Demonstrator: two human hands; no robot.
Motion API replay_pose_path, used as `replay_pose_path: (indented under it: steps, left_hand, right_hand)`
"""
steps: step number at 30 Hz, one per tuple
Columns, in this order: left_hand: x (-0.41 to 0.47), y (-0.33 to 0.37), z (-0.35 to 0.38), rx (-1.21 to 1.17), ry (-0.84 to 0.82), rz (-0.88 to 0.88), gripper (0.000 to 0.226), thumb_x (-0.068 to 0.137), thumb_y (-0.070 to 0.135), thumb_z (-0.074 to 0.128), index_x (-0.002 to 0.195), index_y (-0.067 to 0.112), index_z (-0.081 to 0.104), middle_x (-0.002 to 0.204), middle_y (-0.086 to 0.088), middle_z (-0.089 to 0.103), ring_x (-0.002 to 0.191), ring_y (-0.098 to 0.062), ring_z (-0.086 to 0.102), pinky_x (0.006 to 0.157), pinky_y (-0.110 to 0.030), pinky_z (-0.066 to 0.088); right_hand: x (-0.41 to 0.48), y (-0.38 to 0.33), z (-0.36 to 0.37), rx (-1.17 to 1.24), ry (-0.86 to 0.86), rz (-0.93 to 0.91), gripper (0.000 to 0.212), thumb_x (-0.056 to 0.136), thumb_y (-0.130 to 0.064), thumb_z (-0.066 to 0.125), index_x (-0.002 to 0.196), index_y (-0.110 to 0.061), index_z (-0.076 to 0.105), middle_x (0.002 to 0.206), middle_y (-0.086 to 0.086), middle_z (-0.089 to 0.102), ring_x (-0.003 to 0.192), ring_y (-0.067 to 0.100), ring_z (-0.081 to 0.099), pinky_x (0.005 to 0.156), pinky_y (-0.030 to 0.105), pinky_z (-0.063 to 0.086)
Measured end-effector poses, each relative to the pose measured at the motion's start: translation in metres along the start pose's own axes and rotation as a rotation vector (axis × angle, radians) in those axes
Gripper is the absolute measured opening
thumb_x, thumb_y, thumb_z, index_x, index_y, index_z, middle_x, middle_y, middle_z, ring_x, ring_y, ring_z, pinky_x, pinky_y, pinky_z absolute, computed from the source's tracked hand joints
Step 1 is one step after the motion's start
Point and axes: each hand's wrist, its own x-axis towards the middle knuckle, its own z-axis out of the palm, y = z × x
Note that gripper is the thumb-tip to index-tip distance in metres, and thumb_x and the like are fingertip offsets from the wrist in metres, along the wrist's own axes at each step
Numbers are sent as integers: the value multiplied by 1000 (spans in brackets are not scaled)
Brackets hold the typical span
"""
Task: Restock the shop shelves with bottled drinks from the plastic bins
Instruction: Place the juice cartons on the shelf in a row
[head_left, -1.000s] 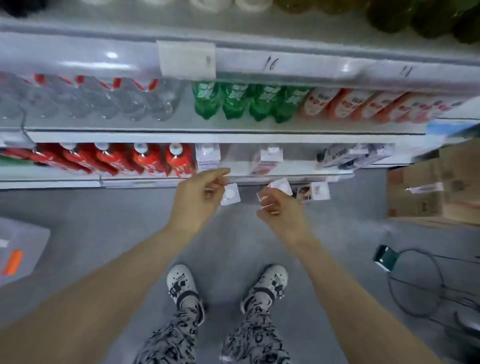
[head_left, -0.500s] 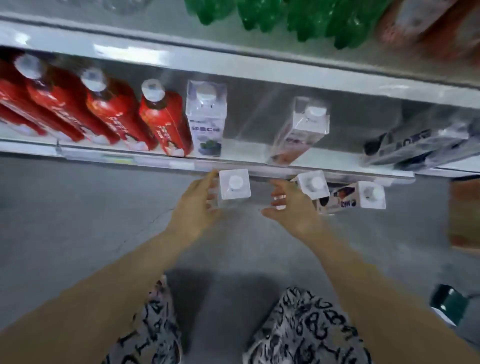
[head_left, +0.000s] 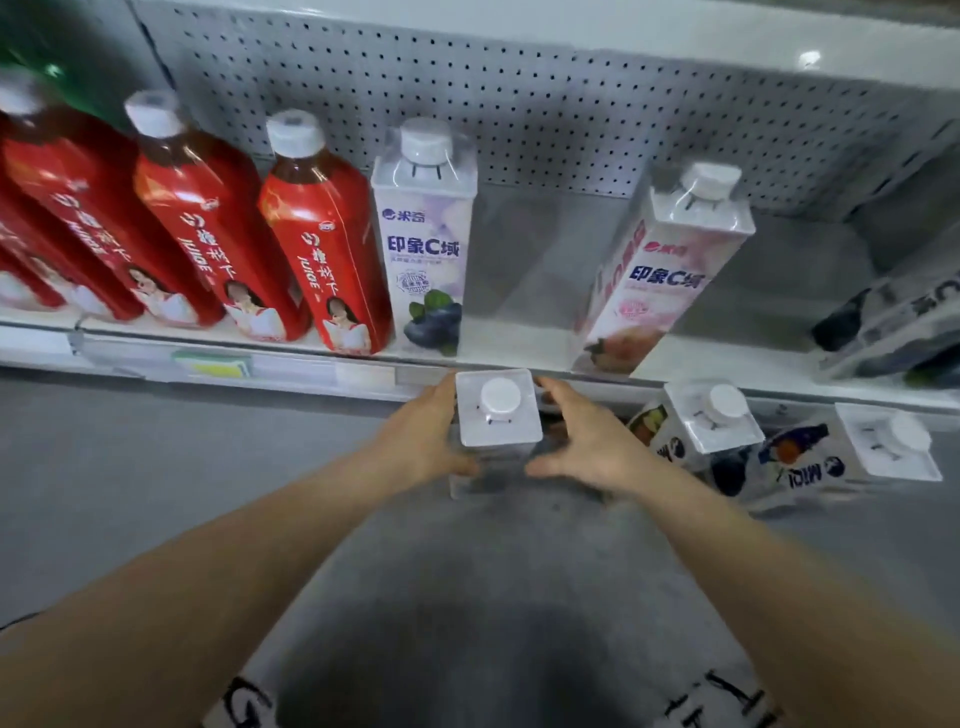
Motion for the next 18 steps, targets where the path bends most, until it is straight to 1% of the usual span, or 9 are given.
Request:
replay_pose_path:
  steps: [2, 4, 6, 8, 12, 13, 14, 16, 18]
  left_hand:
    - [1, -2, 7, -19, 59, 8, 98, 58, 34, 92, 139, 35, 38, 132, 10, 58, 112, -14, 60, 94, -31, 51]
    - [0, -3, 10, -34, 112, 10, 93, 62, 26, 92, 139, 29, 40, 129, 9, 60, 108, -11, 60, 86, -21, 46]
    - [-3, -4, 12, -38, 137, 18, 89, 63, 19, 91, 138, 25, 43, 125, 9, 61, 104, -11, 60, 81, -19, 42]
    - [-10, -2, 14, -48, 131, 20, 89, 61, 16, 91, 136, 27, 44, 122, 12, 60, 104, -9, 59, 82, -19, 42]
    - [-15, 3, 7, -47, 82, 33, 89, 62, 21, 91, 138, 31, 44, 121, 17, 58, 113, -13, 59, 93, -27, 47]
    - [-15, 8, 2, -34, 57, 43, 88, 64, 23, 89, 139, 32, 43, 120, 17, 58, 112, -13, 59, 95, -28, 47]
    - [-14, 11, -4, -17, 34, 50, 87, 67, 26, 87, 140, 33, 41, 122, 17, 57, 111, -14, 59, 96, -30, 47]
    - [-12, 21, -17, 6, 2, 61, 85, 73, 31, 84, 144, 36, 37, 126, 15, 57, 103, -13, 62, 95, -33, 49]
    - [-10, 32, -29, -34, -25, 90, 84, 75, 34, 83, 145, 38, 36, 128, 15, 59, 94, -9, 66, 92, -32, 52]
  right_hand:
    - [12, -3, 9, 31, -15, -23, 102, 68, -20, 91, 152, -25, 33, 146, -7, 50, 133, 15, 47, 107, 25, 36]
    - [23, -10, 20, 139, 36, -23, 93, 63, -19, 94, 143, -28, 46, 138, -7, 57, 127, 17, 54, 107, 34, 44]
    - [23, -11, 31, 242, 102, -4, 91, 61, -21, 95, 139, -28, 49, 134, -8, 60, 122, 16, 57, 106, 37, 47]
    - [14, -5, 34, 264, 128, -11, 93, 62, -23, 96, 141, -28, 47, 134, -10, 61, 120, 12, 57, 105, 35, 47]
    - [1, -3, 26, 285, 99, -29, 89, 64, -23, 95, 140, -31, 48, 129, -17, 61, 116, 4, 57, 88, 13, 44]
    - [-1, -7, 22, 304, 90, -30, 85, 66, -21, 94, 138, -31, 49, 125, -19, 61, 114, 3, 58, 87, 12, 45]
    - [-1, -9, 18, 320, 85, -29, 83, 67, -20, 93, 136, -32, 49, 124, -21, 61, 114, 2, 58, 91, 15, 48]
    - [-5, -14, 6, 354, 84, -35, 84, 69, -18, 92, 139, -29, 48, 129, -18, 61, 118, 5, 58, 103, 28, 50]
    - [-11, -20, -11, 382, 104, -50, 86, 70, -21, 92, 144, -26, 48, 133, -15, 61, 121, 8, 58, 101, 31, 52]
